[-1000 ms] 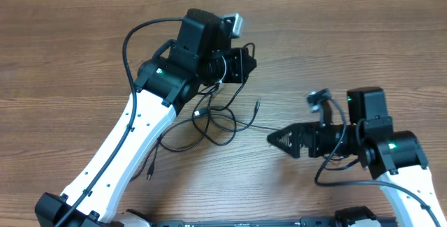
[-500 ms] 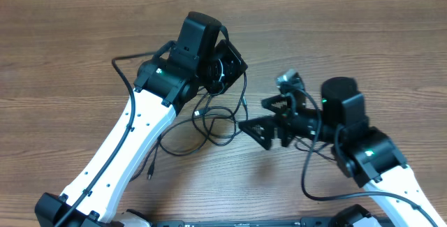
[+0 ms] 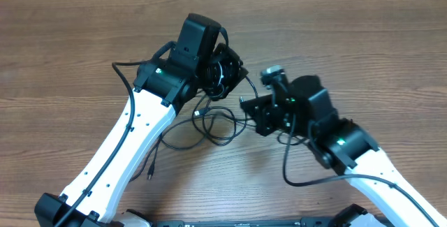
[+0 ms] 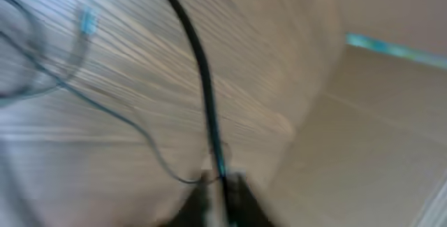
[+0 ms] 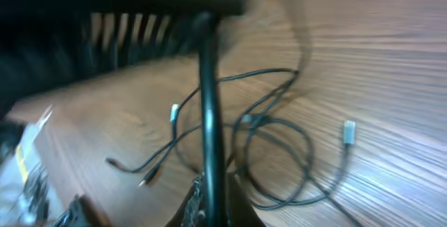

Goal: Untangle cables

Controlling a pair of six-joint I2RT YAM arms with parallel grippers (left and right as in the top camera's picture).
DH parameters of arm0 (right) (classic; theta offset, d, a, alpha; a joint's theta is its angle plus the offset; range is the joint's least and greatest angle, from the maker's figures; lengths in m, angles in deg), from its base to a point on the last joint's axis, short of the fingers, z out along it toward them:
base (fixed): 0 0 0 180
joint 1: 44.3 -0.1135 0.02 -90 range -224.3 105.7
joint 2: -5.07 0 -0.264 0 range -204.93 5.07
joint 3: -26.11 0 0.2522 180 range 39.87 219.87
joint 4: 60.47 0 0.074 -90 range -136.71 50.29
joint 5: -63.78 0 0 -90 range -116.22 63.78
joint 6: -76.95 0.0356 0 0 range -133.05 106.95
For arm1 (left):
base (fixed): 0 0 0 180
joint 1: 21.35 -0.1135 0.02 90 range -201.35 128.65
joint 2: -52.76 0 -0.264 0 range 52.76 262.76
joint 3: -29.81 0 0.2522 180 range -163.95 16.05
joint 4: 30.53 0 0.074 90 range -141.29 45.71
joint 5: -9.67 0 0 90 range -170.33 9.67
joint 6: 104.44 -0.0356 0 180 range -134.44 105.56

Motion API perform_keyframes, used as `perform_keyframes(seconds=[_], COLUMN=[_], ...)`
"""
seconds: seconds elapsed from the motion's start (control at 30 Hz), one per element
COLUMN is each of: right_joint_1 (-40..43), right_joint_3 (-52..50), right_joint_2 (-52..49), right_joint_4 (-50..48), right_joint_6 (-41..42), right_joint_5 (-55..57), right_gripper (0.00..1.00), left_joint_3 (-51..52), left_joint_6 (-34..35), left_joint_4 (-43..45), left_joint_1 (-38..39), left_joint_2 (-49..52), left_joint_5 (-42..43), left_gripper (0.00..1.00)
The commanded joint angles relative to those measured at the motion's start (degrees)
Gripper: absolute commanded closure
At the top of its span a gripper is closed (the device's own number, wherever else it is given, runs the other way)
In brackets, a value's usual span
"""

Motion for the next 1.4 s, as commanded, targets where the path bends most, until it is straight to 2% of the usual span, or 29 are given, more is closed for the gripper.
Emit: perform_keyframes(seconds=[0.0, 0.03, 0.23, 0.43, 0.6, 0.83, 0.93, 1.0, 1.2, 1.37], right_joint_1=[4.8, 6.3, 13.6, 17.3, 17.5, 17.5, 17.5, 17.5, 17.5, 17.5], right_joint_3=[4.9, 5.8, 8.9, 12.9, 21.3, 38.5, 46.5, 50.8, 61.2, 62.4], right_joint_2=[7.6, 9.9, 22.9, 27.7, 24.5, 15.6, 11.7, 9.8, 4.8, 4.3], right_joint_4=[2.6, 4.1, 5.4, 1.0, 1.2, 1.2, 1.2, 1.3, -1.2, -7.8], right_joint_6=[0.3, -0.6, -8.3, -10.1, -14.5, -17.2, -21.1, -23.8, -34.0, -43.3], right_joint_5=[1.7, 1.7, 4.5, 8.5, 8.6, 8.6, 9.8, 13.6, 34.7, 43.2], right_gripper=[0.96, 0.96, 0.96, 0.96, 0.96, 0.96, 0.96, 0.96, 0.96, 0.96], left_joint_3=[-1.2, -1.2, -1.1, -1.1, -1.1, -1.1, -1.1, -1.1, -1.1, -1.1], left_joint_6=[-8.5, -8.6, -8.6, -8.6, -8.6, -8.6, -8.6, -8.6, -8.6, -8.6], left_joint_4=[-4.4, -6.6, -16.7, -17.8, -17.8, -17.8, -17.8, -17.8, -17.8, -17.8], left_joint_1=[-0.7, -0.7, -0.7, -0.7, -0.7, -0.7, -0.7, -0.7, -0.7, -0.7], left_joint_2=[-1.3, -1.3, -1.3, -1.3, -1.3, -1.3, -1.3, -1.3, -1.3, -1.3], left_joint_5=[-10.1, -12.6, -20.7, -20.9, -20.9, -20.9, -20.8, -20.8, -20.9, -20.9], left_gripper=[0.20, 0.00, 0.00, 0.00, 0.00, 0.01, 0.01, 0.00, 0.01, 0.01])
